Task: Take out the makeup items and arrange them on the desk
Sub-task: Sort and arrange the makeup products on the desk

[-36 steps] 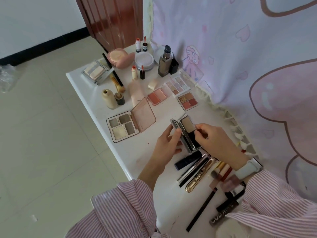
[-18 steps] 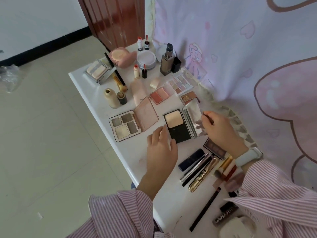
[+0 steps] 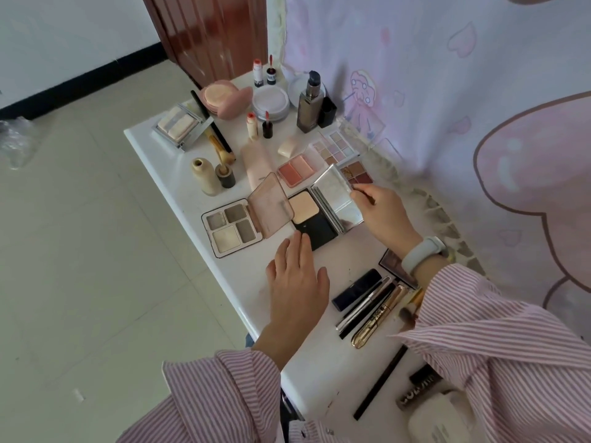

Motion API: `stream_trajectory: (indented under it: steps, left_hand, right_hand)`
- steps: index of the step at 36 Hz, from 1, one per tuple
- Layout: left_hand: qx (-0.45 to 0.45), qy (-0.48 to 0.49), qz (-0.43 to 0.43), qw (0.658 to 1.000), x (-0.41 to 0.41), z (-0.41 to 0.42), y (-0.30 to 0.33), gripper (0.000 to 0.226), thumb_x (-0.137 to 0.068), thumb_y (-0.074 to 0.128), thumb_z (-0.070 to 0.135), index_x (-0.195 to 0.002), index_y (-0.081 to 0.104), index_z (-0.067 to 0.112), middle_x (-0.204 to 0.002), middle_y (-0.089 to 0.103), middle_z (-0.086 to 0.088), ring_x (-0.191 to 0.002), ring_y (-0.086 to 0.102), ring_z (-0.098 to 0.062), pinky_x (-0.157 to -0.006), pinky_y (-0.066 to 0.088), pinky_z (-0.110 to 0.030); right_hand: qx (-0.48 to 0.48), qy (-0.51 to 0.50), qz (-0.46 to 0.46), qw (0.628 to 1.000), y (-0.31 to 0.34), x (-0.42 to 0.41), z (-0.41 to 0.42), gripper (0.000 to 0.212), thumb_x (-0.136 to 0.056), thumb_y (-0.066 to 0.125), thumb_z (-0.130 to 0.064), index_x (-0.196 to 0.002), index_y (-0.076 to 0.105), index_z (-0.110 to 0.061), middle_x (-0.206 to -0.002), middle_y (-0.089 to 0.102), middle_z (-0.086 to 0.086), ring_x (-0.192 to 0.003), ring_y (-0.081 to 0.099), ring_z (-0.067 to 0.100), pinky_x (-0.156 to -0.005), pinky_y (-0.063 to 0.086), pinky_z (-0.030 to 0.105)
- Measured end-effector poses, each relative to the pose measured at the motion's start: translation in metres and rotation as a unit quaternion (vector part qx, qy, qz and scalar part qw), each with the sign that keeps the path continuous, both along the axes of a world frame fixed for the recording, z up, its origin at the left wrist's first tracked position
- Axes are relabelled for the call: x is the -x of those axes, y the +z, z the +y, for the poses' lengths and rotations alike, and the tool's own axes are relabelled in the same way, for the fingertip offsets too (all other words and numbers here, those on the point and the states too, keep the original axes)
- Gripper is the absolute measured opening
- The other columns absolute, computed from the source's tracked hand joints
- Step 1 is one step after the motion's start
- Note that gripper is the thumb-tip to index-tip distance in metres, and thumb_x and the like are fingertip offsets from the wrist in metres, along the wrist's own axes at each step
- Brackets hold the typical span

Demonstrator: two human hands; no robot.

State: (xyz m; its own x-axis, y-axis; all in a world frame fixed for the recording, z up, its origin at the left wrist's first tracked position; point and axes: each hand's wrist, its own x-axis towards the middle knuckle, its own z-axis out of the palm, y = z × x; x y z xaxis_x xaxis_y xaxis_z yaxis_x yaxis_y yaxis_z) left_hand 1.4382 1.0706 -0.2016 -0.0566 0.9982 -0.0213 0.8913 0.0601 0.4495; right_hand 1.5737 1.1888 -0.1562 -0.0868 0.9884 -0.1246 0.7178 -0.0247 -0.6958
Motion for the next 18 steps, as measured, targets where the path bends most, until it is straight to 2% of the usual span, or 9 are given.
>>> stream_trajectory:
  steps: [3,5,8,11,15,16,18]
  left_hand:
    - [0.003,-0.007,0.000,1.000,0.002,-0.002,-0.001,0.055,-0.083,0.050,0.029,-0.132,0.047,0.003,-0.135,0.051,-0.014,-0.124,0.048,-0.032,-0.096,0.041,-0.046]
    - [0.001,-0.014,-0.009,1.000,0.003,-0.003,-0.002,0.055,-0.084,0.050,0.028,-0.133,0.046,0.004,-0.137,0.049,-0.014,-0.126,0.046,-0.033,-0.098,0.039,-0.046]
    - [-0.011,-0.023,-0.015,1.000,0.007,-0.009,-0.004,0.053,-0.085,0.054,0.022,-0.134,0.044,0.005,-0.138,0.047,-0.014,-0.128,0.043,-0.034,-0.101,0.036,-0.045]
    - [-0.010,-0.025,-0.009,1.000,0.013,-0.021,-0.006,0.053,-0.084,0.058,0.018,-0.133,0.043,0.007,-0.138,0.046,-0.016,-0.128,0.042,-0.036,-0.102,0.033,-0.046]
    - [-0.013,-0.025,0.031,0.999,0.024,-0.042,-0.011,0.049,-0.081,0.062,0.019,-0.127,0.049,0.006,-0.135,0.048,-0.019,-0.126,0.044,-0.039,-0.103,0.029,-0.051]
    - [-0.017,-0.027,0.043,0.999,0.026,-0.047,-0.013,0.046,-0.083,0.059,0.020,-0.126,0.050,0.006,-0.135,0.049,-0.019,-0.126,0.044,-0.039,-0.104,0.026,-0.051]
    - [-0.015,-0.036,0.054,0.998,0.031,-0.056,-0.015,0.043,-0.087,0.044,0.025,-0.126,0.050,0.008,-0.138,0.046,-0.018,-0.130,0.040,-0.036,-0.106,0.021,-0.051]
  right_hand:
    - [0.006,-0.024,-0.004,1.000,0.003,-0.003,-0.008,0.036,-0.097,0.043,-0.022,-0.129,0.049,-0.007,-0.124,0.058,0.010,-0.107,0.053,0.015,-0.083,0.036,0.011]
    - [-0.009,-0.043,0.002,0.999,0.006,-0.007,-0.019,0.035,-0.096,0.045,-0.018,-0.128,0.048,-0.006,-0.124,0.056,0.009,-0.106,0.052,0.014,-0.082,0.035,0.011]
    - [-0.043,-0.038,-0.013,0.998,0.007,-0.016,-0.042,0.029,-0.094,0.046,-0.013,-0.122,0.050,-0.006,-0.119,0.056,0.009,-0.101,0.052,0.013,-0.082,0.041,0.020]
    - [-0.060,0.057,-0.057,0.995,0.007,-0.024,-0.071,0.027,-0.094,0.045,-0.017,-0.117,0.056,-0.008,-0.111,0.059,0.007,-0.097,0.052,0.011,-0.083,0.047,0.027]
    - [-0.078,0.236,-0.152,0.957,0.001,-0.026,-0.100,0.035,-0.083,0.043,-0.030,-0.106,0.064,-0.016,-0.102,0.063,0.001,-0.098,0.054,0.018,-0.082,0.048,0.040]
    - [-0.074,0.255,-0.175,0.948,0.000,-0.026,-0.103,0.034,-0.082,0.045,-0.032,-0.107,0.064,-0.019,-0.103,0.062,-0.001,-0.101,0.052,0.018,-0.082,0.046,0.042]
    - [-0.042,0.277,-0.202,0.938,-0.001,-0.023,-0.106,0.034,-0.085,0.053,-0.033,-0.117,0.060,-0.025,-0.114,0.057,-0.005,-0.112,0.044,0.016,-0.092,0.037,0.044]
